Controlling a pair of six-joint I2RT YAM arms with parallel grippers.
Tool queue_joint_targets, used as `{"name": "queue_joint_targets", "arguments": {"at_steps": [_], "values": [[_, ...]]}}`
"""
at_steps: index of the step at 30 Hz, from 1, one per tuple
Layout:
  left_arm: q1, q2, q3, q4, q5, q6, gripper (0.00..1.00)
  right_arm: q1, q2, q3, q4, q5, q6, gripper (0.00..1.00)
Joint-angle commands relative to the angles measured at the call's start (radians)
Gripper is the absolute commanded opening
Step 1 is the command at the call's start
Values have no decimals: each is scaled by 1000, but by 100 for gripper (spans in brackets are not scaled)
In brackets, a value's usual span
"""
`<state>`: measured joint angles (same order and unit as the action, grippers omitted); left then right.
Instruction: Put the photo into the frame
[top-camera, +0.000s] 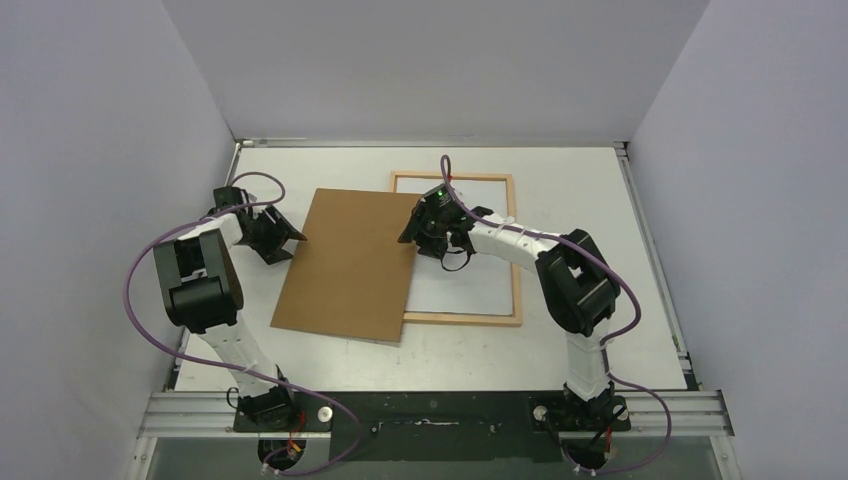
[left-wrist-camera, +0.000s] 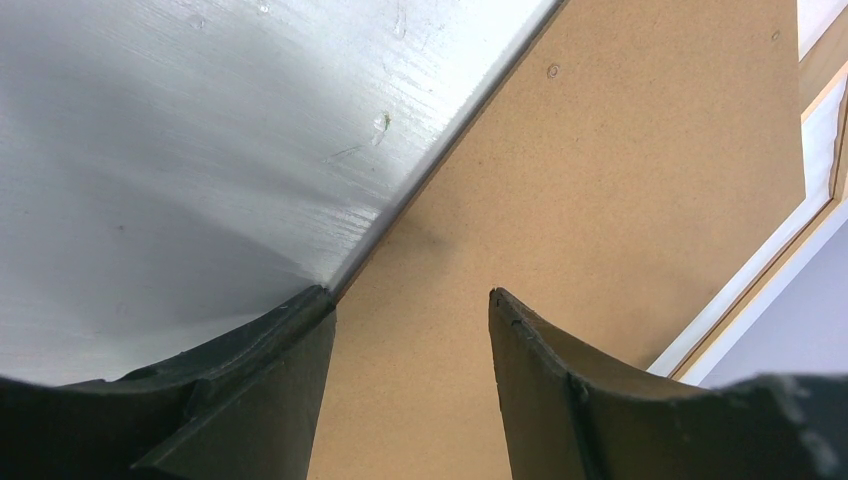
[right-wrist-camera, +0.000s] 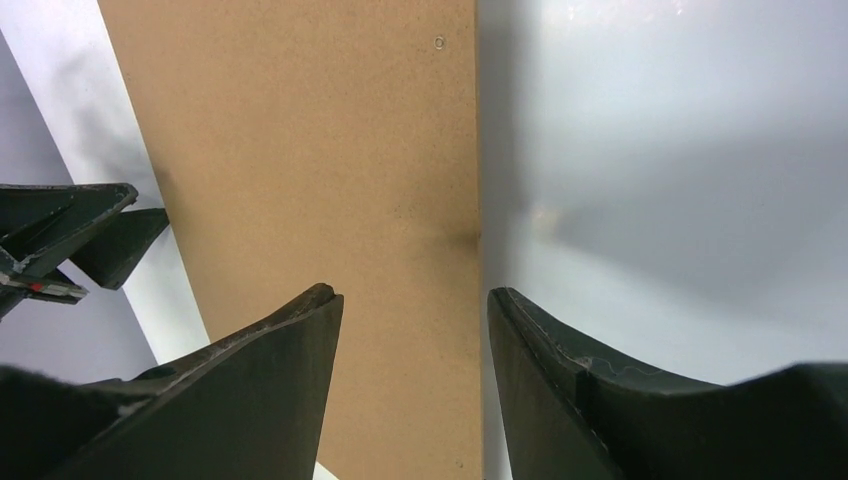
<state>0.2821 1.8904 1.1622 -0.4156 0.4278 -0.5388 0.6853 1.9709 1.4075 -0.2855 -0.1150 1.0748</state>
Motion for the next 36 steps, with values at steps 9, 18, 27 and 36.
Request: {"name": "queue_joint_targets", "arguments": {"at_steps": [9, 18, 27, 36], "values": [[-14, 45, -35, -107, -34, 37, 57, -20, 35, 2, 12, -90, 56, 51], [-14, 45, -30, -109, -37, 38, 57, -24, 39, 20, -32, -72, 37, 53], [-14, 47, -26, -111, -34, 40, 57, -24, 91, 27, 21, -155, 58, 48], [-14, 30, -31, -109, -34, 39, 57, -23, 79, -10, 173, -220, 109, 38]]}}
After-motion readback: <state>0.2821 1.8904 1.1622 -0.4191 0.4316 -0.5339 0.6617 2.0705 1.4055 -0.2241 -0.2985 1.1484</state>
